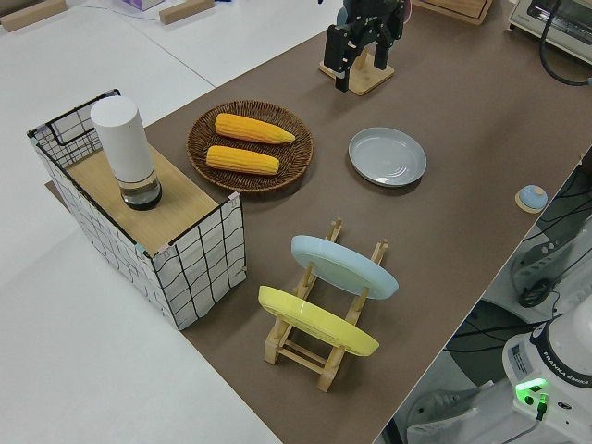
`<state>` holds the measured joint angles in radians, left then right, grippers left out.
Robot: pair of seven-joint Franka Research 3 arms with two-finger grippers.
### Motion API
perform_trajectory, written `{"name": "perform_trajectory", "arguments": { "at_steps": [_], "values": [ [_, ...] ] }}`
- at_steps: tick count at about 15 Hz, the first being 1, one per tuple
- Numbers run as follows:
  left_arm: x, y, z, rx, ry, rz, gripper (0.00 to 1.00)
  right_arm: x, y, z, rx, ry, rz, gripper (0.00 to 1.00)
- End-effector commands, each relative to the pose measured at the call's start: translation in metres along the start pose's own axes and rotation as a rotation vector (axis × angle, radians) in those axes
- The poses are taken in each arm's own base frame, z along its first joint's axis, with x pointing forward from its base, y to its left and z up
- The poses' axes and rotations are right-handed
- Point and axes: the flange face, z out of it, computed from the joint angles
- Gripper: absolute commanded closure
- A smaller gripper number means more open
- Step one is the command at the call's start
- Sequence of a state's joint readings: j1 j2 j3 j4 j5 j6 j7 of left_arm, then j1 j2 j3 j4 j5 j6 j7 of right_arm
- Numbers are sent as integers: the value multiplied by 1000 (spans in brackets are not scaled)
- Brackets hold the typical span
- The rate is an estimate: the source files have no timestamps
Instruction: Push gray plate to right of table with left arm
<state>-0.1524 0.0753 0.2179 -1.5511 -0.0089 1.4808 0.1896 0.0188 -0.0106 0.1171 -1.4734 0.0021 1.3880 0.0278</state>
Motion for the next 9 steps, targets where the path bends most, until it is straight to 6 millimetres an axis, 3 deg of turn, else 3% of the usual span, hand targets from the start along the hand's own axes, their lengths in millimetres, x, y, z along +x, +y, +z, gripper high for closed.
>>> {"name": "perform_trajectory", "arguments": {
  "at_steps": [1,3,7,9],
  "values": [
    [-27,4,18,-39,-14,-8,0,-4,1,-4,9,-2,5,17],
    [-39,7,33,-59,-26,-15,0,-4,2,-4,9,-4,6,17],
    [-33,15,67,-90,-24,-113,0,-4,1,-4,9,-2,5,17],
    [-40,16,82,-104,10,-132,0,-4,1,-4,9,-2,3,17]
  ]
}}
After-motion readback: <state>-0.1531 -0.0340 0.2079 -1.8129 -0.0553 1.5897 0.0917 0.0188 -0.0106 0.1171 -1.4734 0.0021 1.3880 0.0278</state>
